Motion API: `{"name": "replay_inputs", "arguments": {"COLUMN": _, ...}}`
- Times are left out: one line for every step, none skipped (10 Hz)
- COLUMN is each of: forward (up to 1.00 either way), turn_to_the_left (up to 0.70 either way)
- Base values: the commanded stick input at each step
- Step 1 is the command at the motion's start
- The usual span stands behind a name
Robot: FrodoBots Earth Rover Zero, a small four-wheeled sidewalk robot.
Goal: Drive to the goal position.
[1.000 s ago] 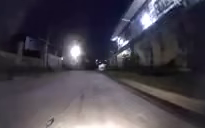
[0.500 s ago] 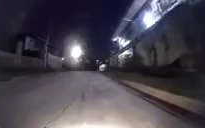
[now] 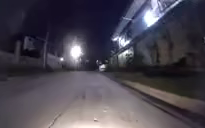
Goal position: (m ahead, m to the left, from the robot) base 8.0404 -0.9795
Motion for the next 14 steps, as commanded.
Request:
{"name": "replay_inputs", "arguments": {"forward": 0.50, "turn_to_the_left": 0.00}}
{"name": "replay_inputs", "arguments": {"forward": 0.50, "turn_to_the_left": 0.00}}
{"name": "replay_inputs", "arguments": {"forward": 0.50, "turn_to_the_left": 0.00}}
{"name": "replay_inputs", "arguments": {"forward": 0.50, "turn_to_the_left": 0.00}}
{"name": "replay_inputs", "arguments": {"forward": 0.50, "turn_to_the_left": 0.00}}
{"name": "replay_inputs", "arguments": {"forward": 0.50, "turn_to_the_left": 0.00}}
{"name": "replay_inputs", "arguments": {"forward": 0.50, "turn_to_the_left": 0.00}}
{"name": "replay_inputs", "arguments": {"forward": 0.50, "turn_to_the_left": 0.00}}
{"name": "replay_inputs", "arguments": {"forward": 0.50, "turn_to_the_left": 0.00}}
{"name": "replay_inputs", "arguments": {"forward": 0.50, "turn_to_the_left": 0.00}}
{"name": "replay_inputs", "arguments": {"forward": 0.50, "turn_to_the_left": 0.00}}
{"name": "replay_inputs", "arguments": {"forward": 0.50, "turn_to_the_left": 0.00}}
{"name": "replay_inputs", "arguments": {"forward": 0.50, "turn_to_the_left": 0.00}}
{"name": "replay_inputs", "arguments": {"forward": 0.50, "turn_to_the_left": 0.00}}
